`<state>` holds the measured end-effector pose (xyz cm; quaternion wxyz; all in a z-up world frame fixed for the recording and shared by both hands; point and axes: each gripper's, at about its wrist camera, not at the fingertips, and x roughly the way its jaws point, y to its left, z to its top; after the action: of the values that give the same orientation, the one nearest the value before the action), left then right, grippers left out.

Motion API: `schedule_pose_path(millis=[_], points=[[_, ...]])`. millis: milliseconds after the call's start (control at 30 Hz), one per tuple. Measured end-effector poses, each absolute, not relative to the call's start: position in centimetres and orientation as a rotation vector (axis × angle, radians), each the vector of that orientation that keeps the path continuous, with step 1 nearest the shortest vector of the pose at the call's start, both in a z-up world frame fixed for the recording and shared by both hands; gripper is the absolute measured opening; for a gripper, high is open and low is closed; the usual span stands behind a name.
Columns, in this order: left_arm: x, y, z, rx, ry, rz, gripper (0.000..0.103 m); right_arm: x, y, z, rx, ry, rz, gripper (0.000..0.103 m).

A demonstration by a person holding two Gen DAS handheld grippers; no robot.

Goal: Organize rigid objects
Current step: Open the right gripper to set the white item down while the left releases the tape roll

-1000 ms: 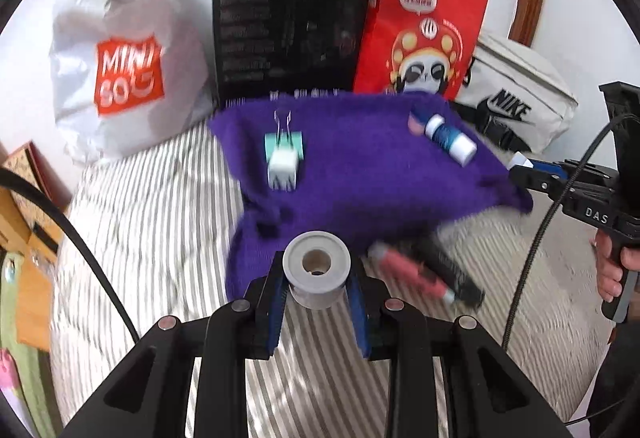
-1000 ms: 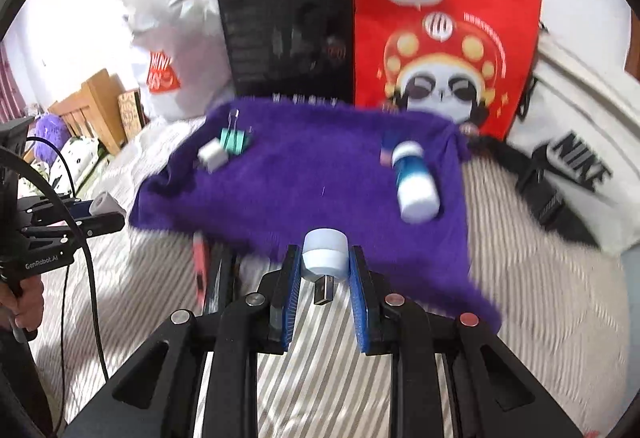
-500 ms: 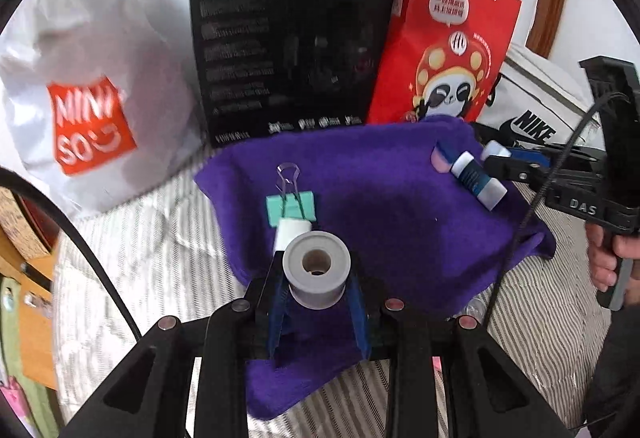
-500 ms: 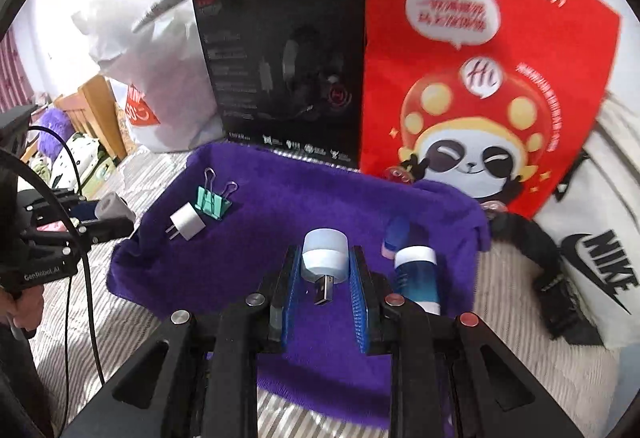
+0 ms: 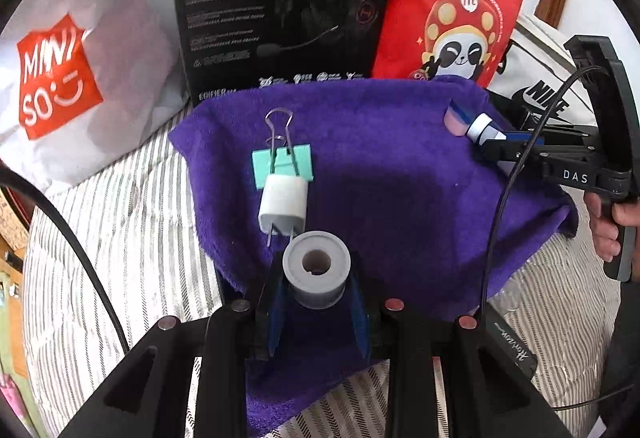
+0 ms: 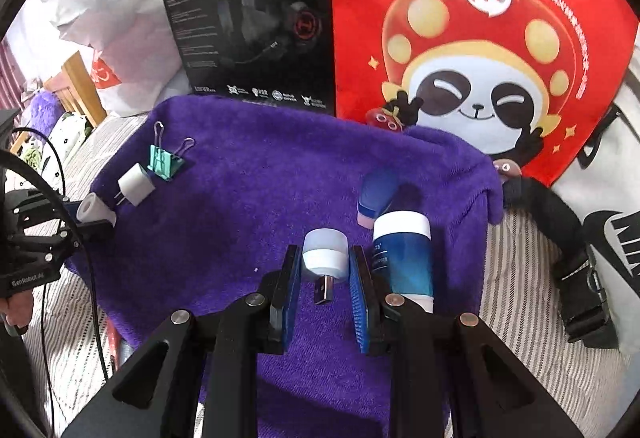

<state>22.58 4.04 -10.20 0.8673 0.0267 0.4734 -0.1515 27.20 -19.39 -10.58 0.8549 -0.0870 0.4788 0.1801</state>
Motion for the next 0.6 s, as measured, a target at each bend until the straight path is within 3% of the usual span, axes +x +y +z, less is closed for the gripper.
schedule_pose_path(millis=[600], points=[[22.3, 3.8, -10.8, 0.08, 0.987, -0.303, 0.027, 27.6, -18.2, -13.1, -0.209, 0.965, 0.304, 0.023]])
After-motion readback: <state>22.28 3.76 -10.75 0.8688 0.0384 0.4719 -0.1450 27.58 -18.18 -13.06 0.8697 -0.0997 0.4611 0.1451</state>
